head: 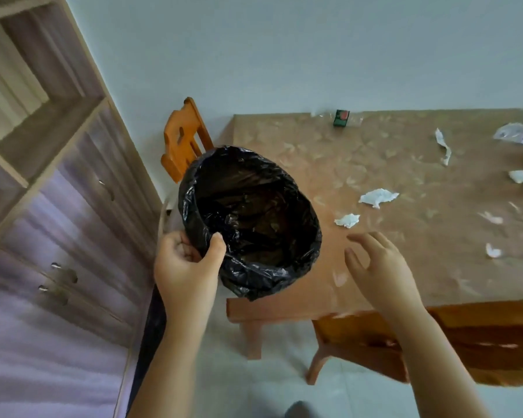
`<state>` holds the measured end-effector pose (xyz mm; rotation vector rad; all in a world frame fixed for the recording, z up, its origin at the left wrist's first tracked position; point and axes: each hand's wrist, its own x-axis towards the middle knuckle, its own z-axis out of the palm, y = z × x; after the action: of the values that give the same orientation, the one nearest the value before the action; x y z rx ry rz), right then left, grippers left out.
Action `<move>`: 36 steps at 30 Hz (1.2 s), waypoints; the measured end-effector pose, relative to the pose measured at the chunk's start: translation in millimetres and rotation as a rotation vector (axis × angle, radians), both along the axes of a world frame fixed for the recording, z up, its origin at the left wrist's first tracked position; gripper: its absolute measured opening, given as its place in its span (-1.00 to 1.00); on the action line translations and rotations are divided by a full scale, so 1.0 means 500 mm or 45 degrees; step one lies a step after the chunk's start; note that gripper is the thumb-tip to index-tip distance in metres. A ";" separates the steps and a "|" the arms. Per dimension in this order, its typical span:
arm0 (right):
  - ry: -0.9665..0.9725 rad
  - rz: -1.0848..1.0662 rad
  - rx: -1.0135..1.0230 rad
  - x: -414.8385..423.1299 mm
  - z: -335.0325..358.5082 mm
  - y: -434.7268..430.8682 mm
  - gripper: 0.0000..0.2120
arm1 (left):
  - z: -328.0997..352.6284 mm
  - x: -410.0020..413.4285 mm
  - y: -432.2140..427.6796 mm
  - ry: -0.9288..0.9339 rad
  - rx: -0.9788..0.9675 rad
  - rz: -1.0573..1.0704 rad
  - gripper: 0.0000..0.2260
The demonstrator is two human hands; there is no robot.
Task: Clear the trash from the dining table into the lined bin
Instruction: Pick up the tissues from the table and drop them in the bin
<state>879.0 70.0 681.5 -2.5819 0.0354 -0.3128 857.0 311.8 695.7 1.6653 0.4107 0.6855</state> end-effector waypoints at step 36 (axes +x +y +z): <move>0.597 -0.489 0.341 0.428 -0.357 -0.144 -0.96 | -0.043 0.514 -0.102 0.181 0.108 -0.423 -0.84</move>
<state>1092.9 -2.1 503.0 -2.3111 0.6969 0.1599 1114.1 260.7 674.4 1.8148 0.1989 0.3433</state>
